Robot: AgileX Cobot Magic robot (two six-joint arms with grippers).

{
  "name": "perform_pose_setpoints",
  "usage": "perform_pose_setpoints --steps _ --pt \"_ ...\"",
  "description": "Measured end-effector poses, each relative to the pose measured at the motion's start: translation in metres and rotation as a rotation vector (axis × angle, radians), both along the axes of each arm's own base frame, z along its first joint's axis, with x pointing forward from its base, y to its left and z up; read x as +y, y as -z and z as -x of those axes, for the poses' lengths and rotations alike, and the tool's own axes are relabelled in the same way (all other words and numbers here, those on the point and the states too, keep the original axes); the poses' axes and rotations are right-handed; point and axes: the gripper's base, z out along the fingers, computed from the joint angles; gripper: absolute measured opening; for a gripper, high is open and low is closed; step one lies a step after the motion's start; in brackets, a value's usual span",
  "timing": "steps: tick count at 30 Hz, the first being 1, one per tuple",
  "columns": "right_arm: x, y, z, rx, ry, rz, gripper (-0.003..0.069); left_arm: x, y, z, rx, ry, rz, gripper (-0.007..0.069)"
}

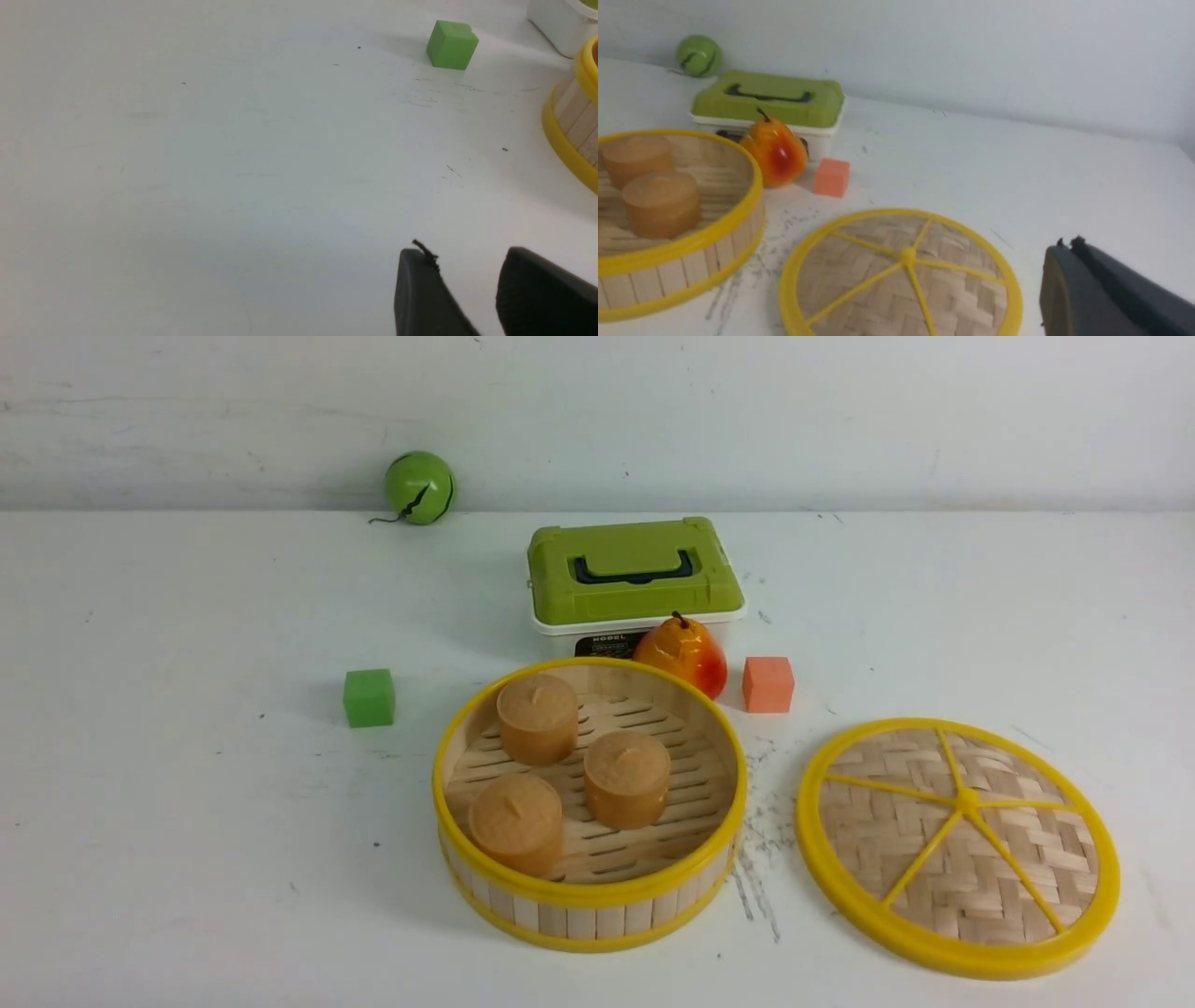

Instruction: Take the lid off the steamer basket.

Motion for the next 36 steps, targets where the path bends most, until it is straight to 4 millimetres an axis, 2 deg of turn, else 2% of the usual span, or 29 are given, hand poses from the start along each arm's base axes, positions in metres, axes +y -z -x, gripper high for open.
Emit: perform_pose_setpoints --steps 5,10,25,36 --pt "-0.005 0.048 0.007 0.093 0.08 -0.119 -0.0017 0.0 0.0 0.0 0.0 0.0 0.0 0.0239" --pt "-0.006 0.075 0.01 0.144 0.1 -0.162 -0.0017 0.0 0.0 0.0 0.0 0.0 0.0 0.0239" --pt "-0.008 0.077 0.011 0.166 0.15 -0.183 -0.0019 0.0 0.0 0.0 0.0 0.0 0.0 0.0239" --pt "-0.005 0.076 0.011 0.16 0.111 -0.106 -0.0019 0.0 0.0 0.0 0.0 0.0 0.0 0.0239"
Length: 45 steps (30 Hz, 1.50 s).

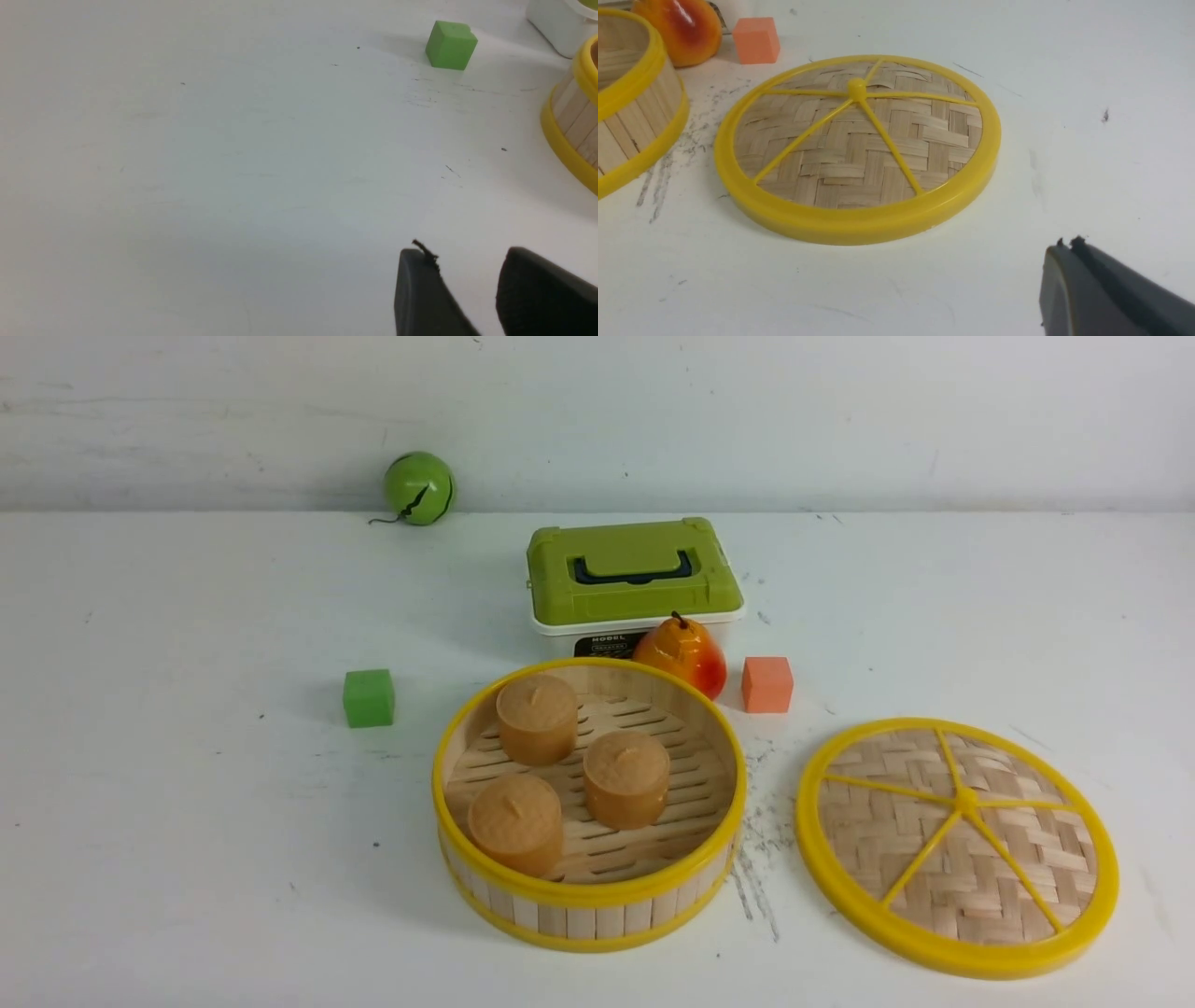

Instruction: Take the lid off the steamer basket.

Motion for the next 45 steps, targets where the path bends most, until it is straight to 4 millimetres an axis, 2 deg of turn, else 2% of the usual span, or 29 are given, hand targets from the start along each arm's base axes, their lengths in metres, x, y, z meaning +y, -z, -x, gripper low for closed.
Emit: perform_pose_setpoints --steps 45 --pt "0.0009 0.0001 0.0 0.001 -0.003 -0.02 0.0018 0.0 0.0 0.0 0.0 0.0 0.0 0.0239"
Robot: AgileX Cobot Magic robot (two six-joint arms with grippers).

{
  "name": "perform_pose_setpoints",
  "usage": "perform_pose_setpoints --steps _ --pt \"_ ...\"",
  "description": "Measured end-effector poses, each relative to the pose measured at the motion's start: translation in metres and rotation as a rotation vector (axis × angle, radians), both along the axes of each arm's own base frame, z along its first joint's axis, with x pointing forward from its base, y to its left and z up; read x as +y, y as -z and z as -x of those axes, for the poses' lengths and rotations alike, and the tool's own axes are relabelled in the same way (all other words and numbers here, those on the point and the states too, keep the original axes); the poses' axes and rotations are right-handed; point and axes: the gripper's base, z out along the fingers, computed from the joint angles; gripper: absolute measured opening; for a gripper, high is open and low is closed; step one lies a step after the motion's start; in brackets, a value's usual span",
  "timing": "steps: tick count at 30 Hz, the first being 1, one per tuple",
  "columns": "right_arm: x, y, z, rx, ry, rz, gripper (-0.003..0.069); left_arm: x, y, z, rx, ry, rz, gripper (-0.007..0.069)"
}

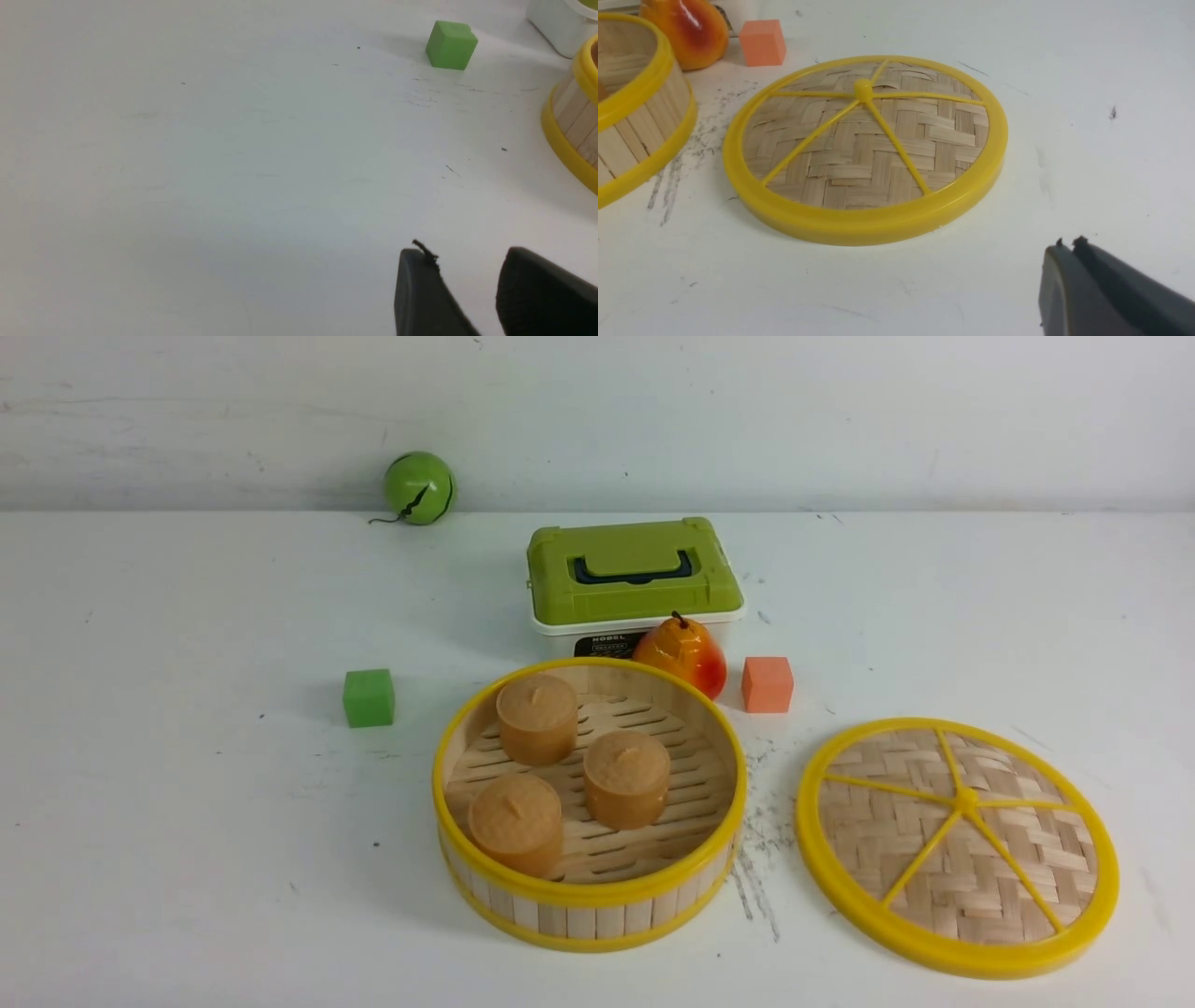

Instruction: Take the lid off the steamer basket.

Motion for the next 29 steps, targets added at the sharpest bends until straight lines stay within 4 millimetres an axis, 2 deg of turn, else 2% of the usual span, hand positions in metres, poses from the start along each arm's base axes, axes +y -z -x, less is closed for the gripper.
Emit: perform_pose_setpoints --steps 29 --pt "0.0 0.0 0.0 0.0 0.0 0.001 0.0064 0.0 0.0 0.0 0.0 0.0 0.0 0.0239"
